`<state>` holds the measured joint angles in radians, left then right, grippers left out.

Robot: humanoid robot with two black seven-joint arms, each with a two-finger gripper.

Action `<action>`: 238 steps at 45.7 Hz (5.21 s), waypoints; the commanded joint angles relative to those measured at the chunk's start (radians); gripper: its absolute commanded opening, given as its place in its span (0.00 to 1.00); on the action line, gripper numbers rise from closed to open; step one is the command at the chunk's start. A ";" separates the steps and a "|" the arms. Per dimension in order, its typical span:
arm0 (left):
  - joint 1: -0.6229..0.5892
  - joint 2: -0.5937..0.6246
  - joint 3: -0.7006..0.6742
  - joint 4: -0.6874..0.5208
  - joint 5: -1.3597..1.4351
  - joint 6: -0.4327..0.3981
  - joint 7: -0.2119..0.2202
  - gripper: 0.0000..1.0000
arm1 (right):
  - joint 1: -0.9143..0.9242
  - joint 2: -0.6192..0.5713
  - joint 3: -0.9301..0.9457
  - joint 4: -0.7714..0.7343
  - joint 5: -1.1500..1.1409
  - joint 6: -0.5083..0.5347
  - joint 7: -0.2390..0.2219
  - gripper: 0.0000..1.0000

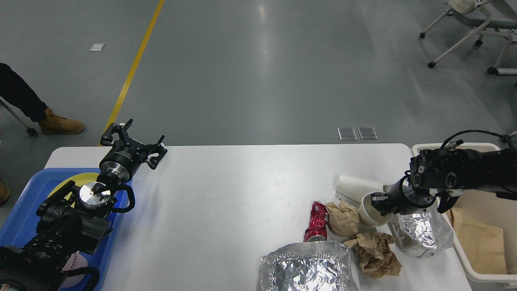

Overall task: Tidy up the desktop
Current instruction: 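Lift the white paper cup and carry it toward the white bin, then release the white paper cup into the white bin, then bring the right gripper back down to the crumpled foil packet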

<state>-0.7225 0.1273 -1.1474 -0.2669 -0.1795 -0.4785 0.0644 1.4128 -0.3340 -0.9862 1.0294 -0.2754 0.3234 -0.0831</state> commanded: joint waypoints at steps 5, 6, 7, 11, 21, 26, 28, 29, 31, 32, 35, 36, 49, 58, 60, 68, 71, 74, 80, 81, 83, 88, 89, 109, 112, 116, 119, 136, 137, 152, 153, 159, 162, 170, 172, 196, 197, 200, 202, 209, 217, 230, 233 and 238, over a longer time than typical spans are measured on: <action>0.000 0.000 0.000 0.000 0.000 0.000 0.000 0.96 | 0.066 -0.068 -0.012 0.018 -0.004 0.072 -0.001 0.00; 0.000 0.000 0.000 0.000 0.000 0.000 0.000 0.96 | 0.080 -0.078 -0.012 0.023 -0.005 0.085 -0.001 0.00; 0.000 0.000 0.000 0.000 0.000 0.000 0.000 0.96 | 0.093 -0.092 -0.012 0.029 -0.005 0.095 -0.001 0.00; 0.000 0.000 0.000 0.000 0.000 0.000 0.000 0.96 | 0.161 -0.158 -0.019 0.053 -0.007 0.169 -0.009 0.00; 0.000 0.000 0.000 0.000 0.000 0.000 0.000 0.96 | 0.454 -0.275 -0.095 0.139 -0.044 0.396 -0.046 0.00; 0.000 0.000 0.000 0.000 0.000 0.000 0.000 0.96 | 0.656 -0.289 -0.179 0.161 -0.044 0.595 -0.044 0.00; 0.000 0.000 0.000 0.000 0.000 0.000 0.000 0.96 | 0.724 -0.287 -0.203 0.162 -0.042 0.637 -0.044 0.00; 0.000 0.000 0.000 0.000 0.000 0.000 0.000 0.96 | 0.754 -0.287 -0.210 0.162 -0.042 0.637 -0.044 0.00; 0.000 0.000 0.000 0.000 0.000 0.000 0.000 0.96 | 0.804 -0.284 -0.223 0.162 -0.042 0.637 -0.044 0.00; 0.000 0.000 0.000 0.000 0.000 0.000 0.000 0.96 | 0.828 -0.284 -0.223 0.161 -0.042 0.637 -0.044 0.00; 0.000 0.000 0.000 0.000 0.000 0.000 0.000 0.96 | 0.891 -0.278 -0.224 0.158 -0.044 0.637 -0.044 0.00; 0.000 0.000 0.000 0.000 0.000 0.000 0.000 0.96 | 0.908 -0.277 -0.223 0.156 -0.044 0.637 -0.044 0.00; 0.000 0.000 0.000 0.000 0.000 0.000 0.000 0.96 | 1.034 -0.217 -0.224 0.147 -0.042 0.637 -0.044 0.00; 0.000 0.000 0.000 0.000 0.000 0.000 0.000 0.96 | 1.017 -0.226 -0.293 0.049 -0.119 0.637 -0.046 0.00; 0.000 0.000 0.000 0.000 0.000 0.000 0.000 0.96 | 0.990 -0.235 -0.337 -0.011 -0.143 0.637 -0.044 0.00; 0.000 0.000 0.000 0.000 0.000 0.000 0.000 0.96 | 0.754 -0.273 -0.453 -0.205 -0.188 0.637 -0.044 0.00; 0.000 0.000 0.000 0.000 0.000 0.000 0.000 0.96 | 0.582 -0.304 -0.457 -0.271 -0.186 0.637 -0.044 0.00; 0.000 0.000 0.000 0.000 0.000 0.000 0.000 0.96 | 0.459 -0.319 -0.453 -0.325 -0.186 0.602 -0.044 0.00; 0.000 0.000 0.000 0.000 0.000 0.000 0.000 0.96 | 0.142 -0.307 -0.431 -0.459 -0.168 0.379 -0.043 0.00; 0.000 0.000 0.000 0.000 0.000 0.000 0.000 0.96 | 0.091 -0.301 -0.416 -0.482 -0.168 0.350 -0.043 0.00; 0.000 0.000 0.000 0.000 0.000 0.000 0.000 0.96 | -0.012 -0.281 -0.373 -0.521 -0.168 0.300 -0.043 0.00; 0.000 0.000 0.000 0.000 0.000 0.000 0.000 0.96 | -0.248 -0.244 -0.264 -0.610 -0.169 0.198 -0.044 0.00; 0.000 0.000 0.000 0.000 0.000 0.000 0.000 0.96 | -0.280 -0.235 -0.250 -0.621 -0.169 0.181 -0.044 0.00; 0.000 0.000 0.000 0.000 0.000 0.000 0.000 0.96 | -0.560 -0.146 -0.178 -0.654 -0.169 -0.052 -0.043 0.00; 0.000 0.000 0.000 0.000 0.000 0.000 0.000 0.96 | -0.590 -0.129 -0.163 -0.658 -0.169 -0.060 -0.043 0.00; 0.000 0.000 0.000 0.000 0.000 0.000 0.000 0.96 | -0.623 -0.100 -0.138 -0.663 -0.173 -0.073 -0.044 0.00; 0.000 0.000 0.000 0.000 0.000 0.000 0.000 0.96 | -0.624 -0.082 -0.124 -0.663 -0.176 -0.073 -0.044 0.00; 0.000 0.000 0.000 0.000 0.000 0.000 0.000 0.96 | -0.653 -0.079 -0.046 -0.667 -0.169 -0.207 -0.043 0.60; 0.000 0.000 0.000 0.000 0.000 0.000 0.000 0.96 | -0.660 -0.079 -0.043 -0.667 -0.169 -0.219 -0.043 0.64; 0.000 0.000 0.000 0.000 0.000 0.000 0.000 0.96 | -0.658 -0.172 -0.005 -0.664 -0.169 -0.236 -0.043 0.95; 0.000 0.000 0.000 0.000 0.000 0.000 0.000 0.96 | -0.655 -0.178 -0.005 -0.661 -0.169 -0.236 -0.043 0.96; 0.000 0.000 0.000 0.000 0.000 0.000 0.000 0.96 | -0.602 -0.204 0.017 -0.632 -0.168 -0.221 -0.041 1.00; 0.000 0.000 0.000 0.000 0.000 0.000 0.000 0.96 | -0.534 -0.249 0.012 -0.579 -0.163 -0.211 -0.041 1.00; 0.000 0.000 0.000 0.000 0.000 0.000 0.000 0.96 | -0.180 -0.376 -0.066 -0.327 -0.166 -0.069 -0.041 1.00; 0.000 0.000 0.000 0.000 0.000 0.000 0.000 0.96 | -0.060 -0.381 -0.127 -0.284 -0.165 -0.006 -0.041 1.00; 0.000 0.000 0.000 0.000 0.000 0.000 0.000 0.96 | 0.823 -0.011 -0.259 -0.034 -0.107 0.637 -0.030 1.00; 0.000 0.000 0.000 0.000 0.000 0.000 0.000 0.96 | 0.850 0.010 -0.255 -0.025 -0.094 0.637 -0.030 1.00; 0.000 0.000 0.000 0.000 0.000 0.000 0.000 0.96 | 0.912 0.056 -0.230 -0.002 -0.068 0.637 -0.030 1.00; 0.000 0.000 0.000 0.000 0.000 0.000 0.000 0.96 | 0.946 0.078 -0.207 0.009 -0.064 0.637 -0.030 1.00; 0.000 0.000 0.000 0.000 0.000 0.000 0.000 0.96 | 1.015 0.087 -0.063 0.031 -0.061 0.637 -0.033 1.00; 0.000 0.000 0.000 0.000 0.000 0.000 0.000 0.96 | 1.011 0.089 -0.029 0.029 -0.061 0.637 -0.037 1.00; 0.000 0.000 0.000 0.000 0.000 0.000 0.000 0.96 | 0.933 -0.037 -0.129 0.108 -0.077 0.637 -0.043 1.00; 0.000 0.000 0.000 0.000 0.000 0.000 0.000 0.96 | 0.896 -0.049 -0.233 0.266 -0.079 0.512 -0.043 1.00; 0.000 0.000 0.000 0.000 0.000 0.000 0.000 0.96 | 0.819 -0.063 -0.313 0.437 -0.079 0.147 -0.043 1.00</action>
<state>-0.7224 0.1274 -1.1474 -0.2669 -0.1795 -0.4786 0.0644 2.3013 -0.3818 -1.2189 1.3042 -0.3534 0.7772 -0.1258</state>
